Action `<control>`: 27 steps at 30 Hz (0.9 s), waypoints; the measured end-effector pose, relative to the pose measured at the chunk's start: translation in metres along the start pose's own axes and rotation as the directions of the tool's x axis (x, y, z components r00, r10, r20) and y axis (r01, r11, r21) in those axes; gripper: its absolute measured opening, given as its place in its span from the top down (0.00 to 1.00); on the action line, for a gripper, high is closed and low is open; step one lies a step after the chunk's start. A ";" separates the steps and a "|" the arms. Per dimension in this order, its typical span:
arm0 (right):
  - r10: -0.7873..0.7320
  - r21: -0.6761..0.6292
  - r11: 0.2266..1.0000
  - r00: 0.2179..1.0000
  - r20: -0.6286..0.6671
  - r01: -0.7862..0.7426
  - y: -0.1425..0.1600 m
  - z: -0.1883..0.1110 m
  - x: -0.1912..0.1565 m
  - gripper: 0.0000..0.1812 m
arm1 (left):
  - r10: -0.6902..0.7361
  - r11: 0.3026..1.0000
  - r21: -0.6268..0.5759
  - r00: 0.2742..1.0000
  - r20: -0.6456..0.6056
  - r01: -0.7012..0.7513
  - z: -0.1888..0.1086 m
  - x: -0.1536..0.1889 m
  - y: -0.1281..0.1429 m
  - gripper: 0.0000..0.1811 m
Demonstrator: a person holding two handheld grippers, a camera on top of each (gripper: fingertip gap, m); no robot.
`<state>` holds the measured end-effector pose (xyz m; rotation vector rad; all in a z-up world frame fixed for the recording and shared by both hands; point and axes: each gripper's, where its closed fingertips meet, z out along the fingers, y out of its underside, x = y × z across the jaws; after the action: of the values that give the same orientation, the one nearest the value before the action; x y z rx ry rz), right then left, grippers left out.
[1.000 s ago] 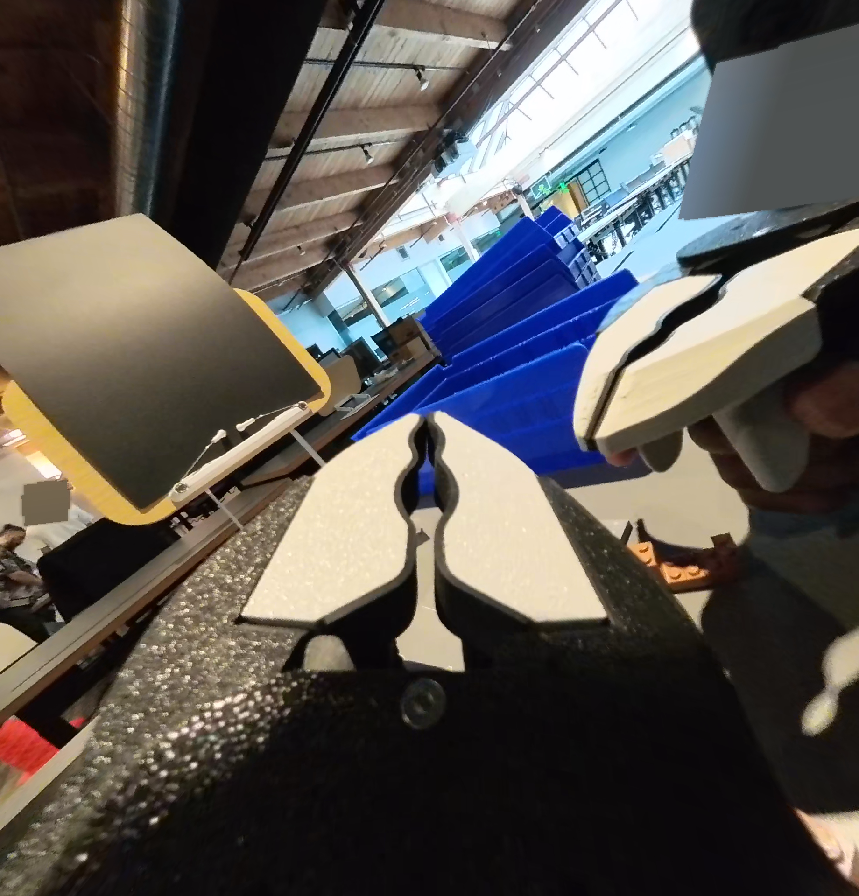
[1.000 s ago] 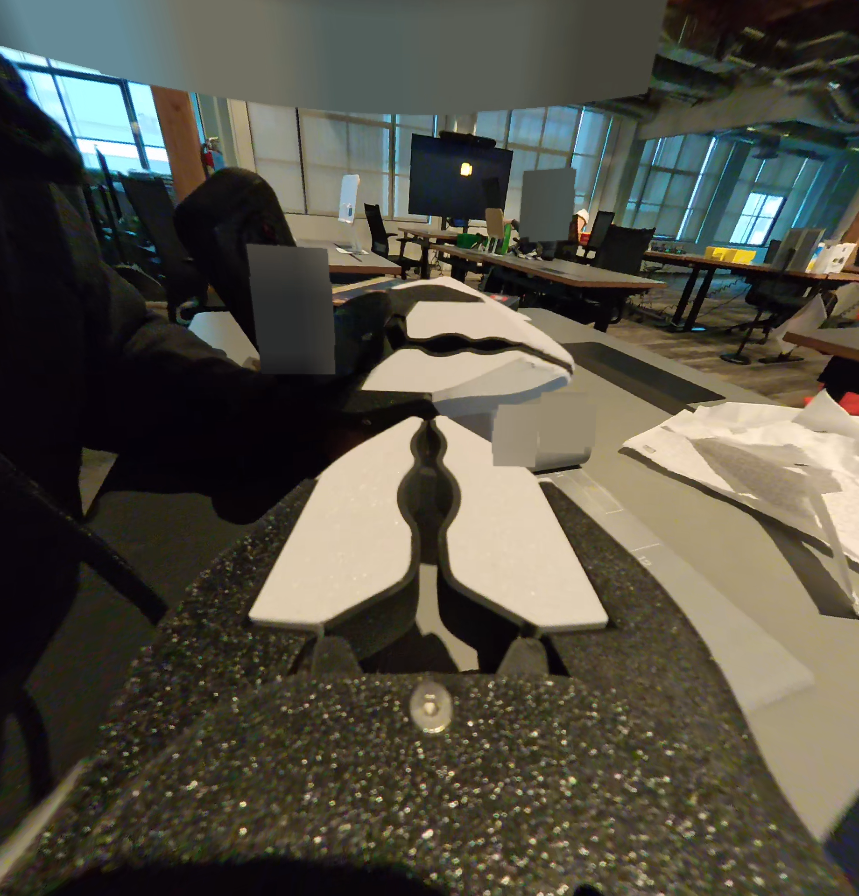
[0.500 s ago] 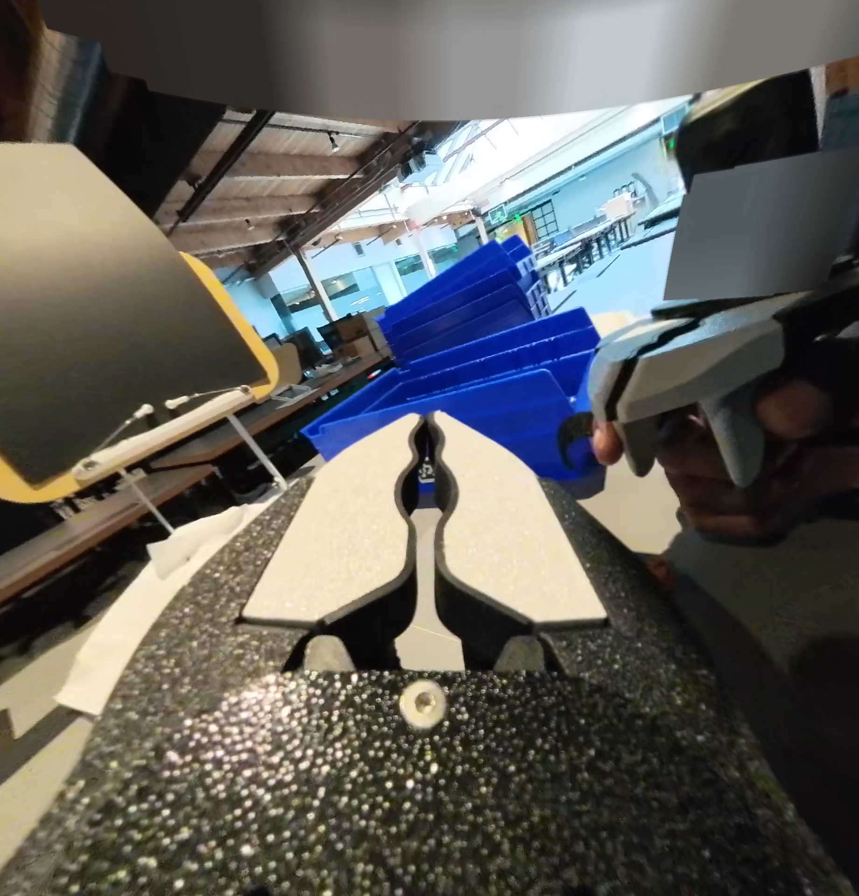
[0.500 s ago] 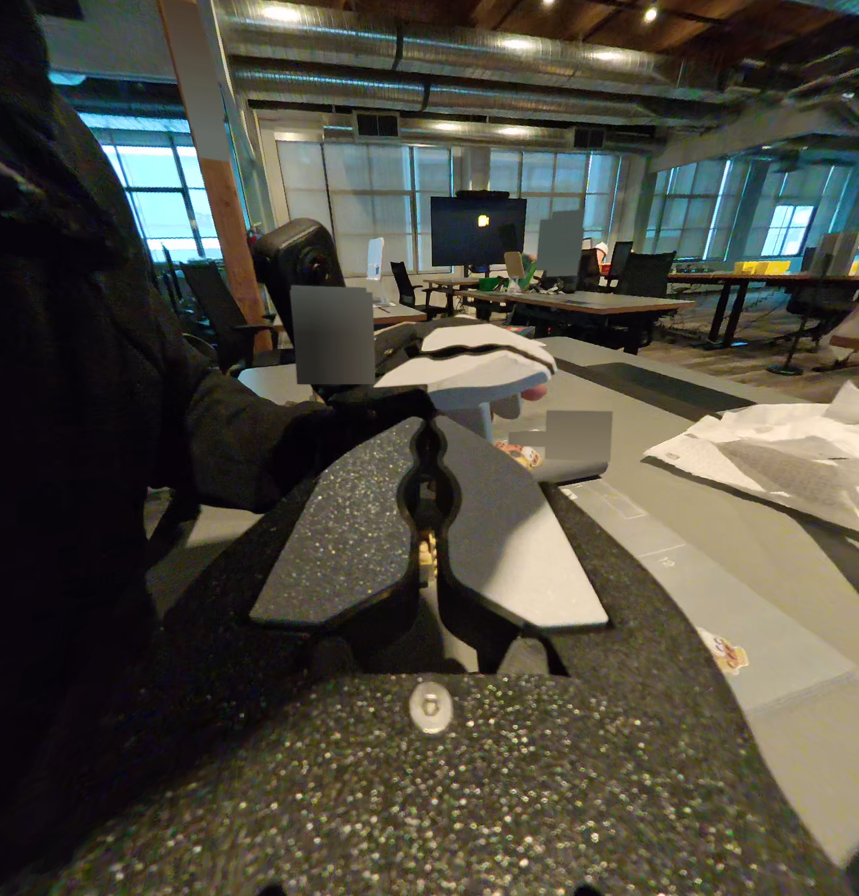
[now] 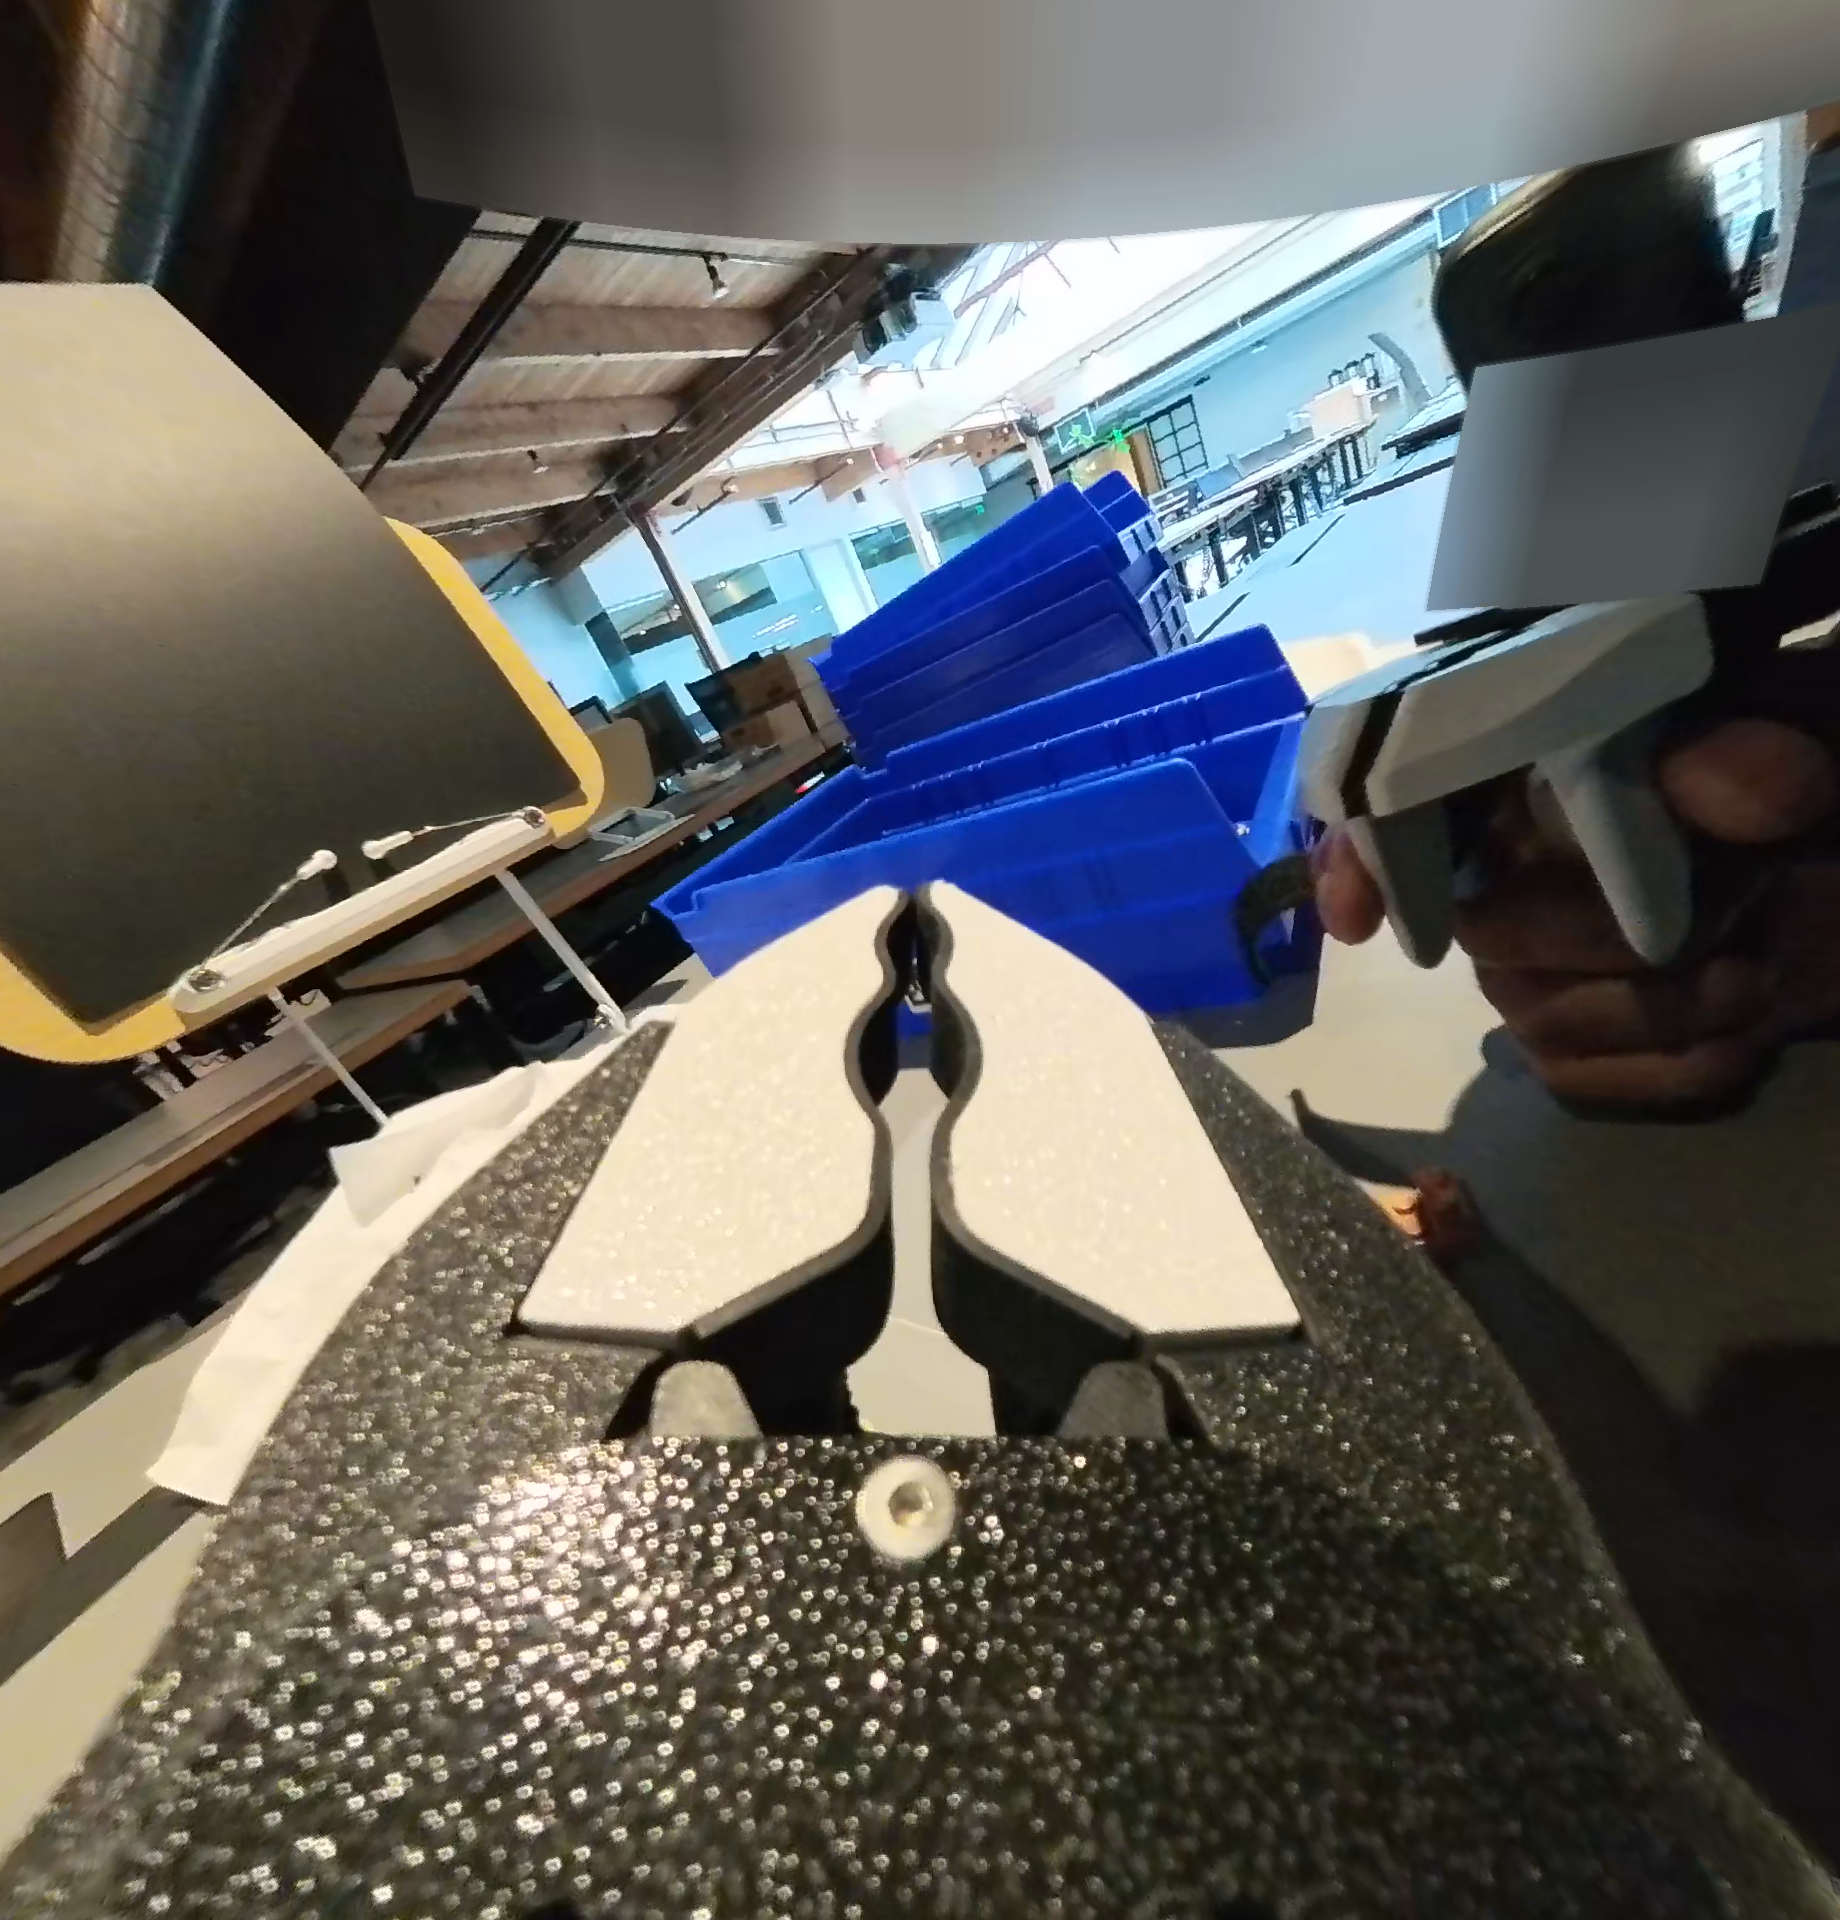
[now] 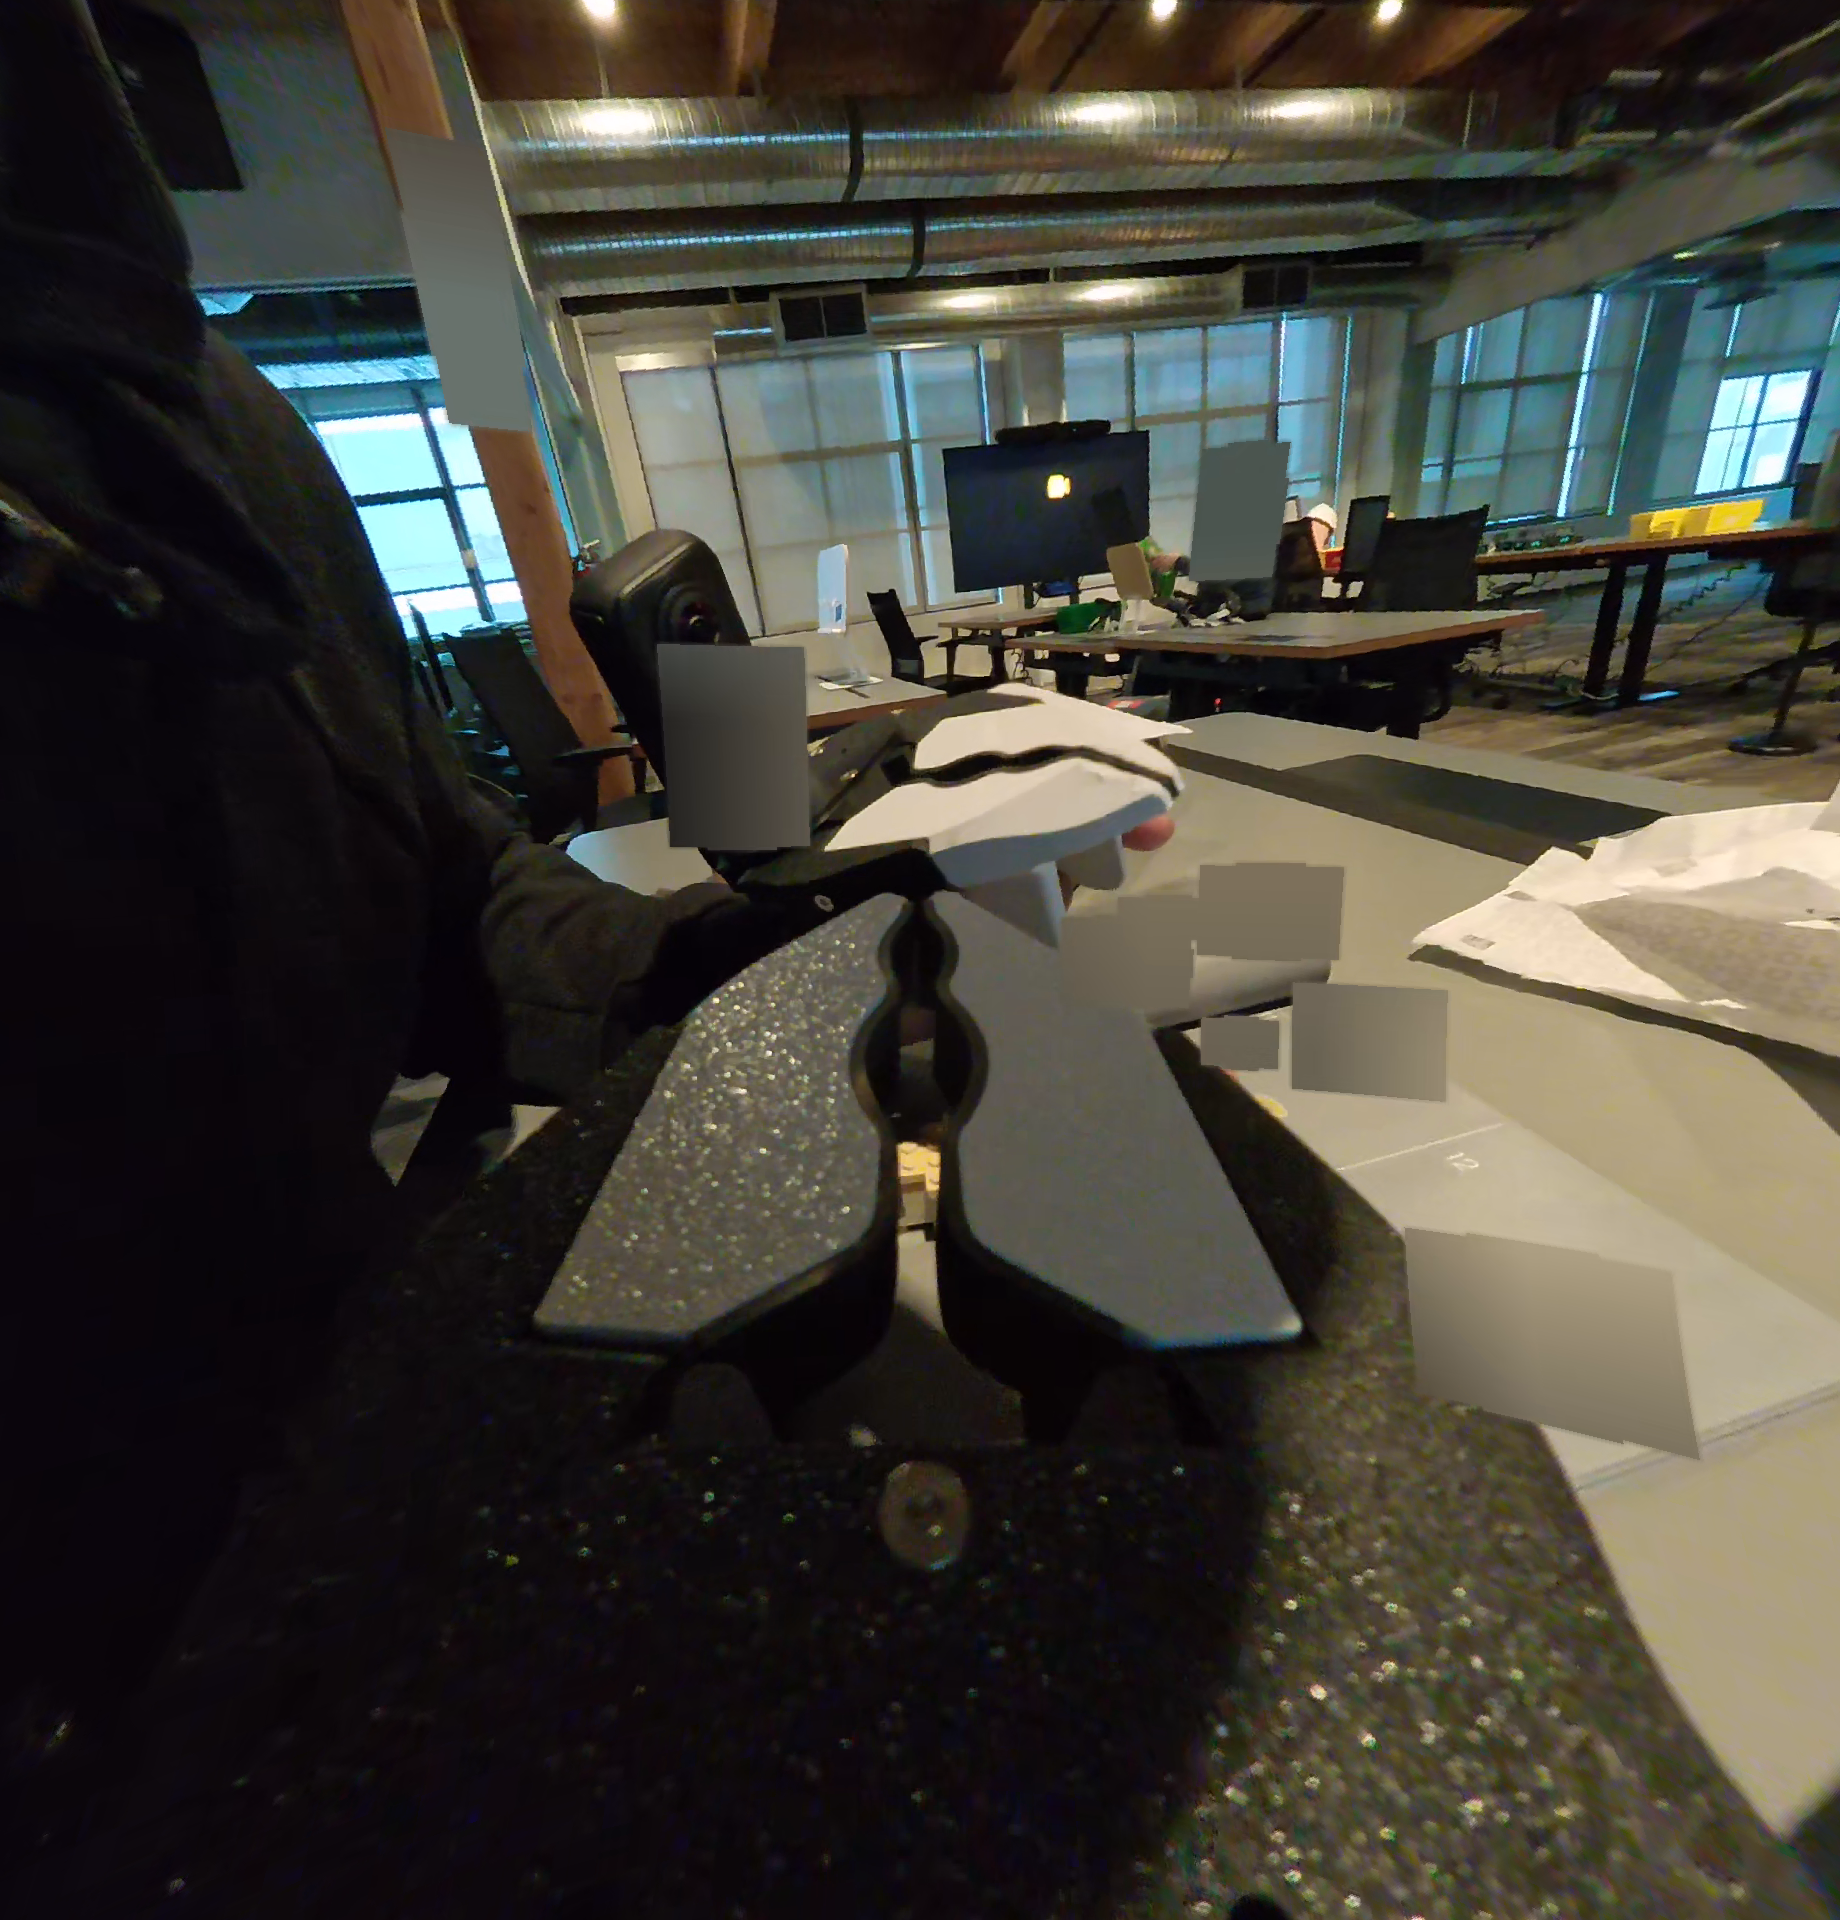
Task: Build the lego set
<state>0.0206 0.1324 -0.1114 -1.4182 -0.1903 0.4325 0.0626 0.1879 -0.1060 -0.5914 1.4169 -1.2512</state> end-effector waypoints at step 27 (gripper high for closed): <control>-0.579 -0.901 -0.136 0.704 0.410 0.413 -0.007 -0.158 0.392 0.92 | 0.188 0.982 0.013 0.982 -0.014 -0.187 0.001 0.018 -0.012 1.00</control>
<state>0.4379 0.1442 -0.1787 -2.5407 -1.1047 -0.7141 0.0555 0.1676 -0.1019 -0.4304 1.4418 -1.1151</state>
